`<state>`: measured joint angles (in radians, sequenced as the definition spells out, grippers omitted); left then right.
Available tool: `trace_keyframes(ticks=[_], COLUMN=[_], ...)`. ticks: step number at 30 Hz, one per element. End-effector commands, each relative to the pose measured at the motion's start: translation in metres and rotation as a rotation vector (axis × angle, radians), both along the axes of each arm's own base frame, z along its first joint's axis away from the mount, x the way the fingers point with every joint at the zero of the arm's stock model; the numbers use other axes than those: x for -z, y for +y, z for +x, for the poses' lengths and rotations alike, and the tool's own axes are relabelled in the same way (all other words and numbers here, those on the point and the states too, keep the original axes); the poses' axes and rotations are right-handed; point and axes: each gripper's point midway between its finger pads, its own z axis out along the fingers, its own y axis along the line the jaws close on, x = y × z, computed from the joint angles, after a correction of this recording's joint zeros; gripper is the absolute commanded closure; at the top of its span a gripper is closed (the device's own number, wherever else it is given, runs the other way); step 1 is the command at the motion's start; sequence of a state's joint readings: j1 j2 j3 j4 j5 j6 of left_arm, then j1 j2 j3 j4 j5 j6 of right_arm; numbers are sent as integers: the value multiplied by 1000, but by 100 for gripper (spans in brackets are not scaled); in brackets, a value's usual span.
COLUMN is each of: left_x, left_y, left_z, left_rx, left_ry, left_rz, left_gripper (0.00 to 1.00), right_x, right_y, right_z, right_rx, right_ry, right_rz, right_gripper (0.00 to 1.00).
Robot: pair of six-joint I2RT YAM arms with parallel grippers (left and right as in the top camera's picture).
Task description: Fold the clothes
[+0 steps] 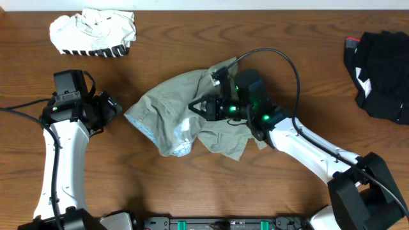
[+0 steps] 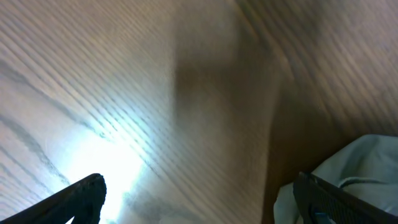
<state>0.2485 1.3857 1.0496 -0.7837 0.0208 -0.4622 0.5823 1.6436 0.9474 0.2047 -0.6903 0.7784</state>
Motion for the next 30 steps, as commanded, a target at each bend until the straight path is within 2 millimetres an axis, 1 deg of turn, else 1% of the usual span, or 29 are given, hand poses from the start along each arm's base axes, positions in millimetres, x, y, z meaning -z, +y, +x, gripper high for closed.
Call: trace_keyframes(ticks=[1,4,6,7,9,10,14,17,20,24,26,28,29,30], left_x=[-5,-12,-22,-27,-46,-51,-81,-94,-99,-96,-94,-93,-93,-93], left_y=[-3,-9,-9,-10,-11,-11,-15,-18,-20,-24,-26,-26,-26,-26], left_z=[1,1,-1,-2,-7,-8,-22,-32,-40,-45,-46,-47,-47,-47], left_rx=[43,83,87,96,120,122,126,127,127,150,154,155,155,155], left_ry=[-9,-35,-61,-77,-133,-148,-241,-276,-287,-270,-260,-253,-253,-253], left_rz=[-9,-21,-11,-2,27,32,64,75,78,63,57,53,53,52], left_gripper=[2,2,2,2,2,2,2,2,2,2,2,2,2,2], right_x=[-5,-11,-15,-15,-12,-11,-7,-6,-12,-27,-34,-36,-35,-32], right_y=[10,18,25,27,34,36,54,70,89,112,119,124,125,126], right_z=[4,11,15,17,24,26,38,46,56,64,68,76,80,84], right_rx=[47,78,88,91,112,115,106,93,73,52,59,92,108,128], right_ry=[-12,-56,-80,-90,-94,-92,-137,-157,-174,-202,-208,-210,-205,-195], right_rz=[14,39,69,80,110,118,170,189,209,238,240,222,210,192], right_gripper=[95,95,95,95,95,95,95,94,95,95,95,94,93,88])
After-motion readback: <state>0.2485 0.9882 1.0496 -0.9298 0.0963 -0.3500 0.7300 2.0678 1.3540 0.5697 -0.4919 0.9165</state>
